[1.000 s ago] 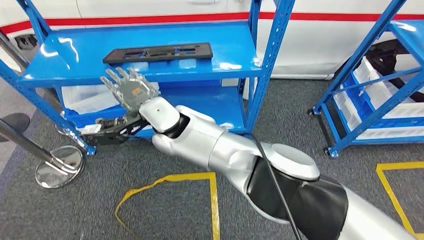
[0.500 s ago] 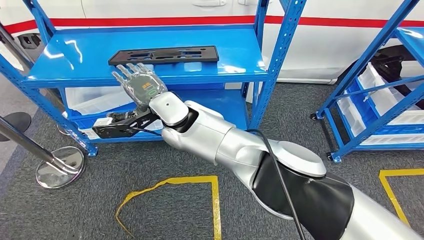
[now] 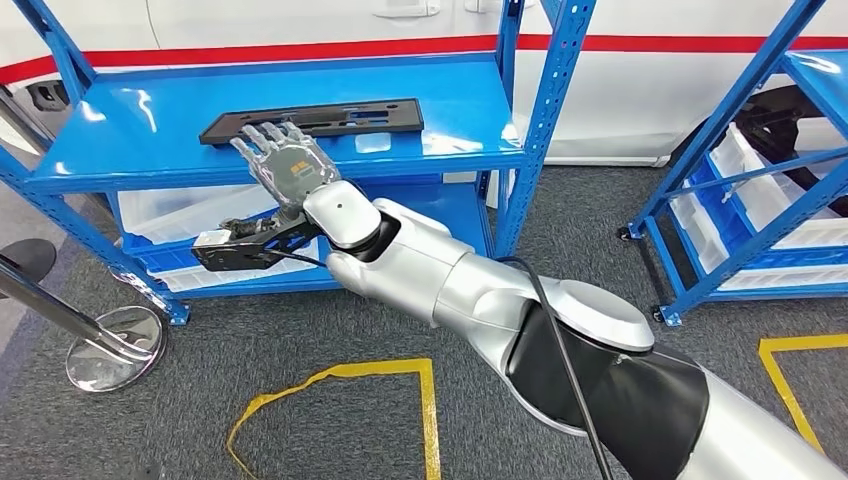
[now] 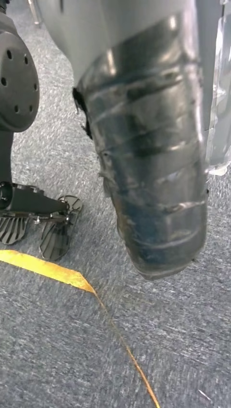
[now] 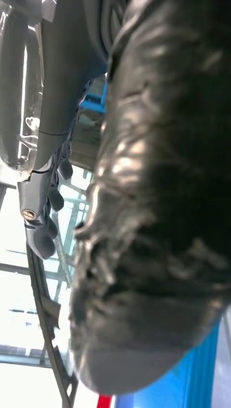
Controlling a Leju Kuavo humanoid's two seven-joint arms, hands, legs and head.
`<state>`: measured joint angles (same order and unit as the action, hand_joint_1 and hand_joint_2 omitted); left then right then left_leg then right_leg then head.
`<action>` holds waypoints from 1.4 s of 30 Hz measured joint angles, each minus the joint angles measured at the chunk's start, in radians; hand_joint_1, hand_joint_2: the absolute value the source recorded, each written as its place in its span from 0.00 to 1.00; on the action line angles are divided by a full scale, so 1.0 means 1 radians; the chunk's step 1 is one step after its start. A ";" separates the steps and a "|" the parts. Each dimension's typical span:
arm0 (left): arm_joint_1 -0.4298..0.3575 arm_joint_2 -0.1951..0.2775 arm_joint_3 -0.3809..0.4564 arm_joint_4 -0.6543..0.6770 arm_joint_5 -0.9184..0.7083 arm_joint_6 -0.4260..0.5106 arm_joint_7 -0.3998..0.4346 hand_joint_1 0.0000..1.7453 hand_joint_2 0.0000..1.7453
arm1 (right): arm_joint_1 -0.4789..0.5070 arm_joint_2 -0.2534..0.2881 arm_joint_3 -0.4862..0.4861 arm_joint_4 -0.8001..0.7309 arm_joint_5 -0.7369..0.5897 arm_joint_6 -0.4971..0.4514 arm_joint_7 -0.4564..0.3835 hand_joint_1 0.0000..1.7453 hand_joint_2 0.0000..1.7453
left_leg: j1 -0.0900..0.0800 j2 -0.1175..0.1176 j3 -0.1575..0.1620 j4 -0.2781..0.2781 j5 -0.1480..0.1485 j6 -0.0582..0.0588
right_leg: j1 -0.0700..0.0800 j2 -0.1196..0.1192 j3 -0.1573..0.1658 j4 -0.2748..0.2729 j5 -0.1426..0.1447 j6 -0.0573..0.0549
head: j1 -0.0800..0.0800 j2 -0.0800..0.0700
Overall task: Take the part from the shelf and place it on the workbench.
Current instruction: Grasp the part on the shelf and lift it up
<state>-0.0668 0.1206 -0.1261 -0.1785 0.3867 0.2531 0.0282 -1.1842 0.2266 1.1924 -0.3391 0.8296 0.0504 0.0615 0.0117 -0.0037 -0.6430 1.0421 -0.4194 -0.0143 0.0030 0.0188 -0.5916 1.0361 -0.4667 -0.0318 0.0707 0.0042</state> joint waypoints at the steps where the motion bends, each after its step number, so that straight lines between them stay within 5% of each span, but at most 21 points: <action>1: 0.000 0.000 0.000 0.000 0.000 0.000 0.000 0.00 0.00 | 0.000 -0.001 0.000 0.000 0.000 0.000 0.000 0.00 0.00 | -0.003 -0.001 0.005 -0.010 -0.008 0.004 | 0.001 0.000 -0.003 0.000 0.000 0.003 | 0.000 0.000; 5: 0.001 0.000 -0.001 0.000 0.000 -0.003 -0.004 0.00 0.00 | 0.000 -0.003 0.000 0.000 0.004 -0.001 0.000 0.00 0.00 | 0.005 -0.001 0.019 -0.033 -0.013 0.021 | 0.002 -0.004 -0.023 0.037 -0.026 0.021 | 0.000 0.000; 8: 0.001 0.000 -0.001 0.000 0.001 -0.010 -0.005 0.00 0.00 | 0.004 -0.006 -0.001 0.000 0.008 -0.001 0.000 0.00 0.00 | 0.007 0.000 0.032 -0.037 -0.020 0.035 | -0.002 -0.008 -0.121 0.222 -0.096 0.032 | 0.001 0.000; 10: 0.001 0.000 -0.001 0.000 0.001 -0.013 -0.005 0.00 0.00 | 0.008 -0.008 -0.001 0.000 0.010 -0.001 -0.001 0.00 0.00 | 0.008 -0.001 0.040 -0.036 -0.027 0.037 | -0.007 -0.008 -0.173 0.292 -0.096 0.035 | 0.001 0.000; 12: 0.002 -0.001 -0.001 0.000 0.001 -0.014 -0.005 0.00 0.00 | 0.008 -0.010 -0.001 0.000 0.011 -0.001 -0.001 0.00 0.00 | 0.009 -0.003 0.051 -0.034 -0.037 0.034 | -0.011 -0.010 -0.154 0.219 -0.028 0.035 | 0.001 0.000; 15: 0.000 -0.001 -0.001 0.000 0.001 -0.014 -0.006 0.00 0.00 | 0.005 -0.011 -0.001 0.000 0.011 -0.001 -0.001 0.00 0.00 | 0.008 -0.006 0.063 -0.025 -0.056 0.020 | -0.010 -0.009 -0.076 0.043 0.051 0.026 | 0.000 0.000; 21: 0.000 -0.001 -0.001 0.000 0.001 -0.009 -0.009 0.00 0.00 | 0.002 -0.013 -0.002 0.000 0.014 -0.002 -0.002 0.00 0.00 | 0.010 -0.001 0.050 0.004 -0.085 -0.006 | -0.010 -0.005 -0.052 0.005 0.040 0.004 | -0.004 0.000; 24: -0.002 0.000 -0.001 0.000 0.001 -0.007 -0.010 0.00 0.00 | 0.004 -0.012 -0.002 0.000 0.016 -0.001 -0.002 0.00 0.00 | 0.011 0.001 -0.031 0.169 -0.156 -0.014 | -0.010 -0.007 -0.037 0.000 0.033 -0.007 | -0.008 0.000; 26: 0.000 -0.001 -0.001 0.000 0.001 -0.004 -0.009 0.00 0.00 | 0.009 -0.013 -0.002 0.000 0.016 0.000 -0.002 0.00 0.00 | 0.011 0.001 -0.092 0.265 -0.172 -0.016 | -0.008 -0.007 -0.031 0.000 0.028 -0.011 | -0.007 0.000; 28: 0.001 -0.001 -0.001 0.000 0.001 -0.004 -0.009 0.00 0.00 | 0.010 -0.012 -0.002 0.000 0.017 -0.001 -0.002 0.00 0.00 | 0.011 0.001 -0.085 0.215 -0.112 -0.013 | -0.007 -0.005 -0.021 0.001 0.020 -0.010 | -0.007 0.000; 31: -0.001 -0.001 -0.001 0.000 0.001 -0.004 -0.009 0.00 0.00 | 0.008 -0.011 -0.002 0.000 0.017 0.000 -0.002 0.00 0.00 | 0.006 0.001 -0.003 0.018 -0.012 -0.003 | -0.005 -0.002 -0.004 0.002 0.006 0.001 | -0.008 0.000; 36: -0.003 -0.001 -0.002 0.001 0.001 -0.009 -0.010 0.00 0.00 | 0.005 -0.010 -0.007 -0.002 0.021 0.006 -0.023 0.00 0.00 | 0.004 -0.003 0.018 -0.029 -0.015 0.020 | -0.002 -0.005 -0.014 0.012 -0.007 0.024 | -0.006 0.000; 40: -0.003 -0.002 -0.002 0.001 0.004 -0.012 -0.010 0.00 0.00 | 0.003 -0.008 -0.016 -0.003 0.049 0.018 -0.037 0.00 0.00 | 0.004 -0.013 0.033 -0.038 -0.020 0.038 | -0.004 -0.009 -0.117 0.221 -0.096 0.035 | -0.004 0.000; 42: -0.003 -0.002 -0.002 0.001 0.005 -0.012 -0.010 0.00 0.00 | 0.009 -0.008 -0.016 -0.003 0.054 0.021 -0.038 0.00 0.00 | 0.003 -0.025 0.039 -0.037 -0.026 0.042 | -0.005 -0.009 -0.166 0.288 -0.098 0.034 | -0.004 0.000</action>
<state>-0.0700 0.1190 -0.1286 -0.1778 0.3913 0.2409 0.0179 -1.1752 0.2186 1.1761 -0.3418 0.8836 0.0712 0.0237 0.0145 -0.0289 -0.6039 1.0051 -0.4450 0.0274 -0.0021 0.0098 -0.7580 1.3236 -0.5648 0.0018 0.0670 0.0042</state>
